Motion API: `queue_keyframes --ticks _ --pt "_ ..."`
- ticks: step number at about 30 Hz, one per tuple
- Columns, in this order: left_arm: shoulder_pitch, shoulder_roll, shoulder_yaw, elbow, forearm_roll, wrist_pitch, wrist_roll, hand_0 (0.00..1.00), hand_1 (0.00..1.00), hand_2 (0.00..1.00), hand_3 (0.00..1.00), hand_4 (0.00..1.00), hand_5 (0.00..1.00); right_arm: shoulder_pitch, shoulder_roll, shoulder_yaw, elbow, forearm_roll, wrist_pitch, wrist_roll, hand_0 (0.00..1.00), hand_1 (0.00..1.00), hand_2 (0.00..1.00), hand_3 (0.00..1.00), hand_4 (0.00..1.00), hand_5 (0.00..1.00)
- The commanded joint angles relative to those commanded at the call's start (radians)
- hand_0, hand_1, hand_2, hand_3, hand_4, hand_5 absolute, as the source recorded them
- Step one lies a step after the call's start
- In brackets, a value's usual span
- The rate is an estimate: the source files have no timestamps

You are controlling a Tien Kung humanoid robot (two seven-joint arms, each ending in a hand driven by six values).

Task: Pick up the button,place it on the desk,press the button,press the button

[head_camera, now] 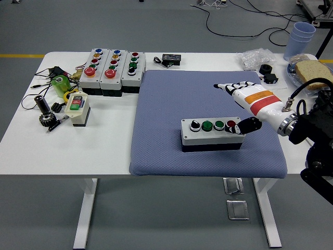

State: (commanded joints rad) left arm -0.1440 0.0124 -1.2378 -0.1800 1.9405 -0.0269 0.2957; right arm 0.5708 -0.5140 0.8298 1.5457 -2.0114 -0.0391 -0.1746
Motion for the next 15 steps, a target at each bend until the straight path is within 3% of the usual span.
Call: queue_keyframes --ticks 2,3,8,9,15 --pt "0.000 0.000 0.000 0.000 0.000 0.000 0.000 0.644 0.606 0.602 0.563 0.310 0.858 -0.012 -0.005 0.005 0.004 0.022 -0.012 -0.004 0.707 0.556 0.710 0.910 0.938 0.188" --pt "0.000 0.000 0.000 0.000 0.001 0.000 0.000 0.644 0.606 0.601 0.563 0.310 0.857 -0.014 -0.006 0.005 0.004 0.031 -0.014 -0.004 0.174 0.056 0.289 0.753 0.772 0.284" --pt "-0.001 0.000 0.001 0.000 0.001 0.000 0.000 0.644 0.606 0.601 0.563 0.310 0.857 -0.047 -0.010 -0.003 -0.003 0.093 -0.015 -0.020 0.174 0.056 0.289 0.753 0.772 0.284" --pt "-0.001 0.000 0.001 0.000 0.001 0.000 0.000 0.644 0.606 0.601 0.564 0.311 0.857 -0.052 -0.011 -0.005 -0.004 0.093 -0.014 -0.025 0.074 0.002 0.200 0.696 0.735 0.344" --pt "-0.002 0.000 0.004 0.000 0.000 0.001 -0.001 0.644 0.606 0.601 0.563 0.310 0.857 -0.068 -0.012 -0.001 -0.007 0.086 0.007 -0.044 0.068 0.002 0.185 0.661 0.725 0.379"
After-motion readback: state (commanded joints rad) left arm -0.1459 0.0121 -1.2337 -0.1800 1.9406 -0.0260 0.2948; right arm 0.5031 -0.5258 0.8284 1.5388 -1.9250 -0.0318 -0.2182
